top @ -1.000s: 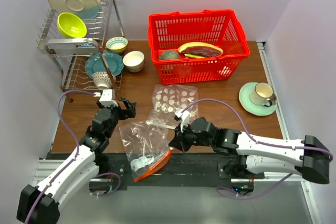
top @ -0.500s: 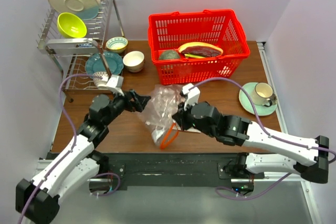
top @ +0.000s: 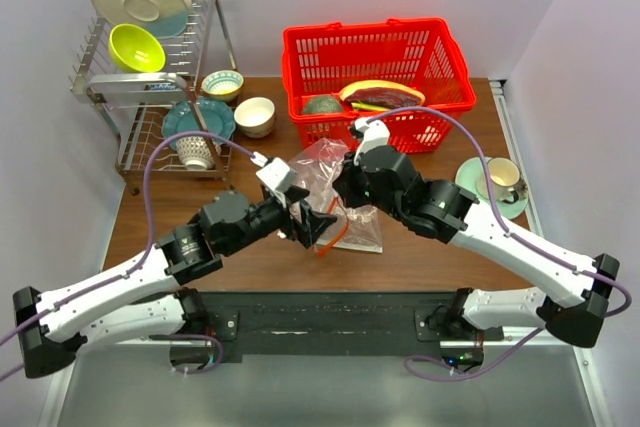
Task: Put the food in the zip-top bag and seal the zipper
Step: Open the zipper of the food storage bag at the center of the board.
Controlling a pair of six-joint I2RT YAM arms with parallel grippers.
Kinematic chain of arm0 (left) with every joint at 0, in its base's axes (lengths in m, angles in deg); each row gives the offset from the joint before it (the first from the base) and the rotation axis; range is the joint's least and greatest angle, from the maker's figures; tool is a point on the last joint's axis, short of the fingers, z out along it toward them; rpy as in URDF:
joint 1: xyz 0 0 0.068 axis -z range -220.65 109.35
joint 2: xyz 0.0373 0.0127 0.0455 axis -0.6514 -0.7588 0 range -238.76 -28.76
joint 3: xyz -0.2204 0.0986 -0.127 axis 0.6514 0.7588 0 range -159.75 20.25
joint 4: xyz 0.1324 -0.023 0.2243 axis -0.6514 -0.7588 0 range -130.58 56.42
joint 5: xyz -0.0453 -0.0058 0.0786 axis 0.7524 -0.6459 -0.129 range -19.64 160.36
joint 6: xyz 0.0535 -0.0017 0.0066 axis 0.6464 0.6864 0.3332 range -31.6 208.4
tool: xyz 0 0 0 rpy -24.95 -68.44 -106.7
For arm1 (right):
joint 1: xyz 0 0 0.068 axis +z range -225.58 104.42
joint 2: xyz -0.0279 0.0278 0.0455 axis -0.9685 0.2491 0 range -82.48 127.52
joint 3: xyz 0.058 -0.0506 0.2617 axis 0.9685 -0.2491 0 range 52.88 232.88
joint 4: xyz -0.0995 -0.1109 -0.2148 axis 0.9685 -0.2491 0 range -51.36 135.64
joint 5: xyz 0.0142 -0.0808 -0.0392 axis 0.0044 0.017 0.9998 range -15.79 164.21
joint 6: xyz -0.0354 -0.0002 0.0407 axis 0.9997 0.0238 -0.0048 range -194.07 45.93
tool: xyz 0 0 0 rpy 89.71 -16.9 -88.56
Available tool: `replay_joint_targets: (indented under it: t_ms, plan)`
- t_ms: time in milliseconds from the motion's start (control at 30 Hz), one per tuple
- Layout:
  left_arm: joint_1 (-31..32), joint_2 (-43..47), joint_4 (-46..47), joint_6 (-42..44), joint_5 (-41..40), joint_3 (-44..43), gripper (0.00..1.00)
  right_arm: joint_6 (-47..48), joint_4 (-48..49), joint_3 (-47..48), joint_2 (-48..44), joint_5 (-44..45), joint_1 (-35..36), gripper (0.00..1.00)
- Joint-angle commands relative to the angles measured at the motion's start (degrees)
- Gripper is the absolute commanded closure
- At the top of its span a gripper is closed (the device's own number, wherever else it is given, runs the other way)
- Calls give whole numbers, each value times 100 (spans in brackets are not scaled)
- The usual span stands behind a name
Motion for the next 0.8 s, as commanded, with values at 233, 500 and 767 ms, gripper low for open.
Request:
replay_joint_targets:
  t_ms: [233, 500, 767]
  plan:
    - [1930, -852, -473, 423, -4329, -22, 11, -83, -126, 889, 149, -268, -39, 100]
    - [2001, -1363, -930, -157, -5327, -269, 65, -66, -134, 933, 158, -206, -48, 100]
    - [1957, -1029, -974, -455, -4872, -251, 100, 57, -46, 521, -26, -180, -74, 55]
